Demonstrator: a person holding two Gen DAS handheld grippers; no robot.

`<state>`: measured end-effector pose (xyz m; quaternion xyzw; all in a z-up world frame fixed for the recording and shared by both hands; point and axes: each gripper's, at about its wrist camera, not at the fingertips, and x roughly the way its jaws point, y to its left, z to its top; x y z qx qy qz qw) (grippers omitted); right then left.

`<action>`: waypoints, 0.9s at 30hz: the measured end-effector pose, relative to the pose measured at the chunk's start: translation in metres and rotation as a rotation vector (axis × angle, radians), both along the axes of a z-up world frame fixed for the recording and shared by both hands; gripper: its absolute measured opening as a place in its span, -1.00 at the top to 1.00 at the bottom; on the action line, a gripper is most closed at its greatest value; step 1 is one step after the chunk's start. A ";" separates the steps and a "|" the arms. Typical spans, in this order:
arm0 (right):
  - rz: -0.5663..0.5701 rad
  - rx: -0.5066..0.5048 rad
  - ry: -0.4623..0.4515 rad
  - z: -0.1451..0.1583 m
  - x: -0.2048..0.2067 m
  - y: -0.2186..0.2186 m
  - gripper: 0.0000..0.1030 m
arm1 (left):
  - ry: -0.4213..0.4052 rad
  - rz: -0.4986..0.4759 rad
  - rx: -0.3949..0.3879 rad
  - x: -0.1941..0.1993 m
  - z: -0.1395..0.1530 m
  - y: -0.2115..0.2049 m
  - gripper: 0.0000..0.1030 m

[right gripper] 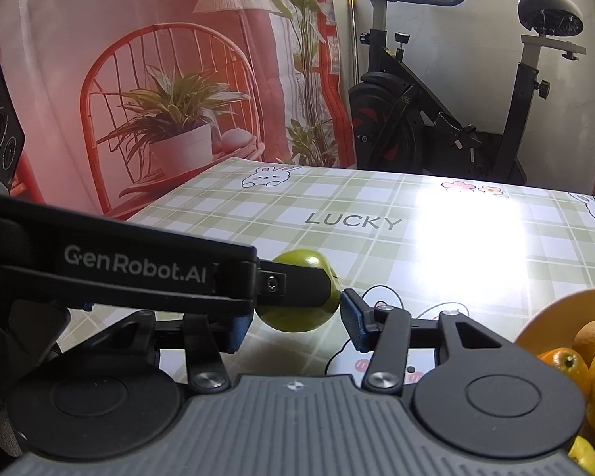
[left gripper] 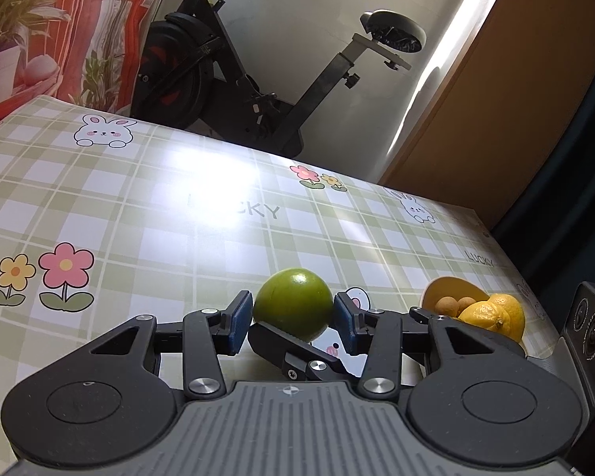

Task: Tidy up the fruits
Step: 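Close both grippers together around the green lime and lift it, then carry the green lime onto the plate and open both grippers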

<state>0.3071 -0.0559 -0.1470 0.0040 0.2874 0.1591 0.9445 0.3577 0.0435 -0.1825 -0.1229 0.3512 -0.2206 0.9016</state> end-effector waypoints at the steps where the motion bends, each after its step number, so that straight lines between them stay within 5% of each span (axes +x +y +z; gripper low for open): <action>1: 0.005 -0.003 -0.007 0.001 -0.004 0.001 0.01 | -0.001 0.003 0.004 -0.004 0.002 -0.001 0.08; 12: -0.014 0.043 -0.043 0.031 -0.049 -0.023 0.01 | -0.030 -0.034 0.044 -0.044 0.034 -0.027 0.08; 27: -0.155 0.089 -0.093 0.053 -0.120 -0.111 0.01 | -0.045 -0.201 0.110 -0.084 0.054 -0.125 0.08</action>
